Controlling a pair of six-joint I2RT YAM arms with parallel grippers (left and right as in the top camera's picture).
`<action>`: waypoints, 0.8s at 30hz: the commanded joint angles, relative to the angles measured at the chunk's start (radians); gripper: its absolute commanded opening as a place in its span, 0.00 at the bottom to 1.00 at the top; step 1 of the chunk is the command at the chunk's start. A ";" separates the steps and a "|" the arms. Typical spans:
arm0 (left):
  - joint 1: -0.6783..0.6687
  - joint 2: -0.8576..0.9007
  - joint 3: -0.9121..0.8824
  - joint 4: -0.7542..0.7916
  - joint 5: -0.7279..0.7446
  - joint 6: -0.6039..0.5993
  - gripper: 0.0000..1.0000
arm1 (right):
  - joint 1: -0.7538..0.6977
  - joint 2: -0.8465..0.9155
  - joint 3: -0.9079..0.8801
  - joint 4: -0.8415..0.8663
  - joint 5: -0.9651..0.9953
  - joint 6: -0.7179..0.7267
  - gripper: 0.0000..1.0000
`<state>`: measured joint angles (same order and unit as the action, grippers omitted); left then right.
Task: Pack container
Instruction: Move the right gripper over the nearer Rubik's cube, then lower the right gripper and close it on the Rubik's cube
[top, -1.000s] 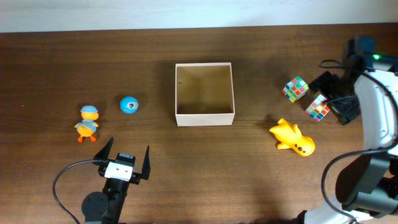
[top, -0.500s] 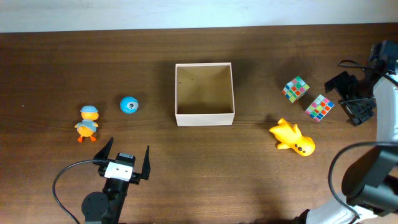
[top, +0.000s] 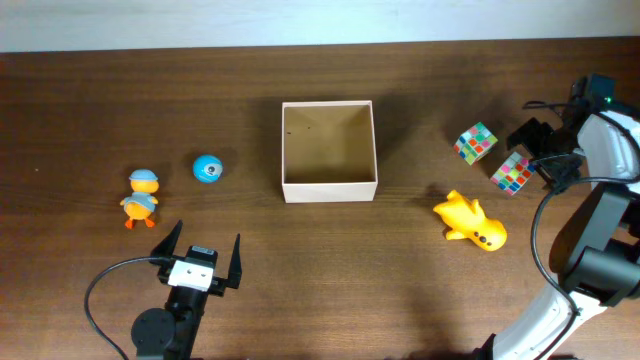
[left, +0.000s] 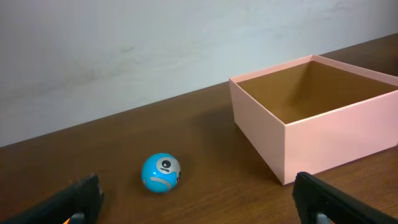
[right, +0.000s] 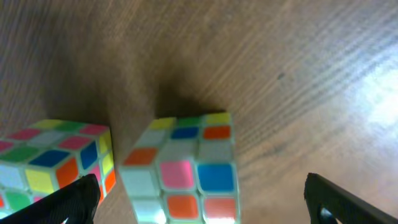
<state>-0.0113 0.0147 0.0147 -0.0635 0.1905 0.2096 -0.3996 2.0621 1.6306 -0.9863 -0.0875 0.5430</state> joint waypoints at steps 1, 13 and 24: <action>0.006 -0.010 -0.006 -0.001 -0.003 0.013 0.99 | 0.022 0.026 -0.006 0.024 -0.011 -0.047 0.99; 0.006 -0.010 -0.006 -0.001 -0.003 0.013 0.99 | 0.086 0.094 -0.006 0.068 -0.006 -0.045 0.99; 0.006 -0.010 -0.006 -0.001 -0.003 0.013 0.99 | 0.086 0.102 -0.006 0.060 -0.006 -0.045 0.75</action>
<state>-0.0116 0.0147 0.0147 -0.0635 0.1905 0.2096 -0.3187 2.1536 1.6306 -0.9241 -0.0895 0.4988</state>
